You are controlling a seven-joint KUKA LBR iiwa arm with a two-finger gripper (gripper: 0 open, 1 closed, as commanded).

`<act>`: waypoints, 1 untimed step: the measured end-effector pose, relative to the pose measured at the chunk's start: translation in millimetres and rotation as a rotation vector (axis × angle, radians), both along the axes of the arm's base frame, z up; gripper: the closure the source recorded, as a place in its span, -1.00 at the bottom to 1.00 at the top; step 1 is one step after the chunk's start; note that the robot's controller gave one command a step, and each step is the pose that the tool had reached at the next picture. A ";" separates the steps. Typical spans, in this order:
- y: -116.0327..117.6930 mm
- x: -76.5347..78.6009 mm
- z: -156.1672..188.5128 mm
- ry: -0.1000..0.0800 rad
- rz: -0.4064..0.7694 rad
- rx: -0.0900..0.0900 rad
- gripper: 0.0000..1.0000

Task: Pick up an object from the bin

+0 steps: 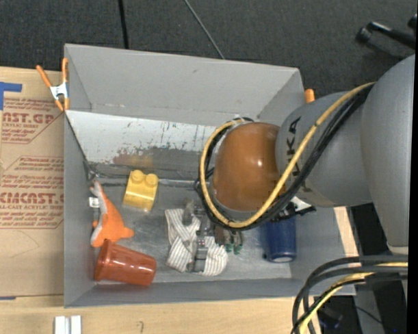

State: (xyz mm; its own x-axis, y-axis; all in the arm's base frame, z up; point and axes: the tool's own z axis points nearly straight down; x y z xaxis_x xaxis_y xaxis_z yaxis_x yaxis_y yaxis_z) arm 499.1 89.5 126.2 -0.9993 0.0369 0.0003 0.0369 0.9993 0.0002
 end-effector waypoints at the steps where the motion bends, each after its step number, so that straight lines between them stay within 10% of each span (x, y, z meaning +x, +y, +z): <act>1: -13.4 1.2 -16.9 0.000 0.077 -0.004 -1.00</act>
Offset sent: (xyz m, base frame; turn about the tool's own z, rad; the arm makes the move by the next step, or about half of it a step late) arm -0.0040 -0.0269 -0.0562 0.1243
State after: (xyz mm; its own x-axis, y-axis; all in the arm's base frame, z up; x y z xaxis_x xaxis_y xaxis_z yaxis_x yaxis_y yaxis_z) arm 500.2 76.1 109.3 -0.9992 -0.0400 0.0003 -0.0400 0.9992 -0.0036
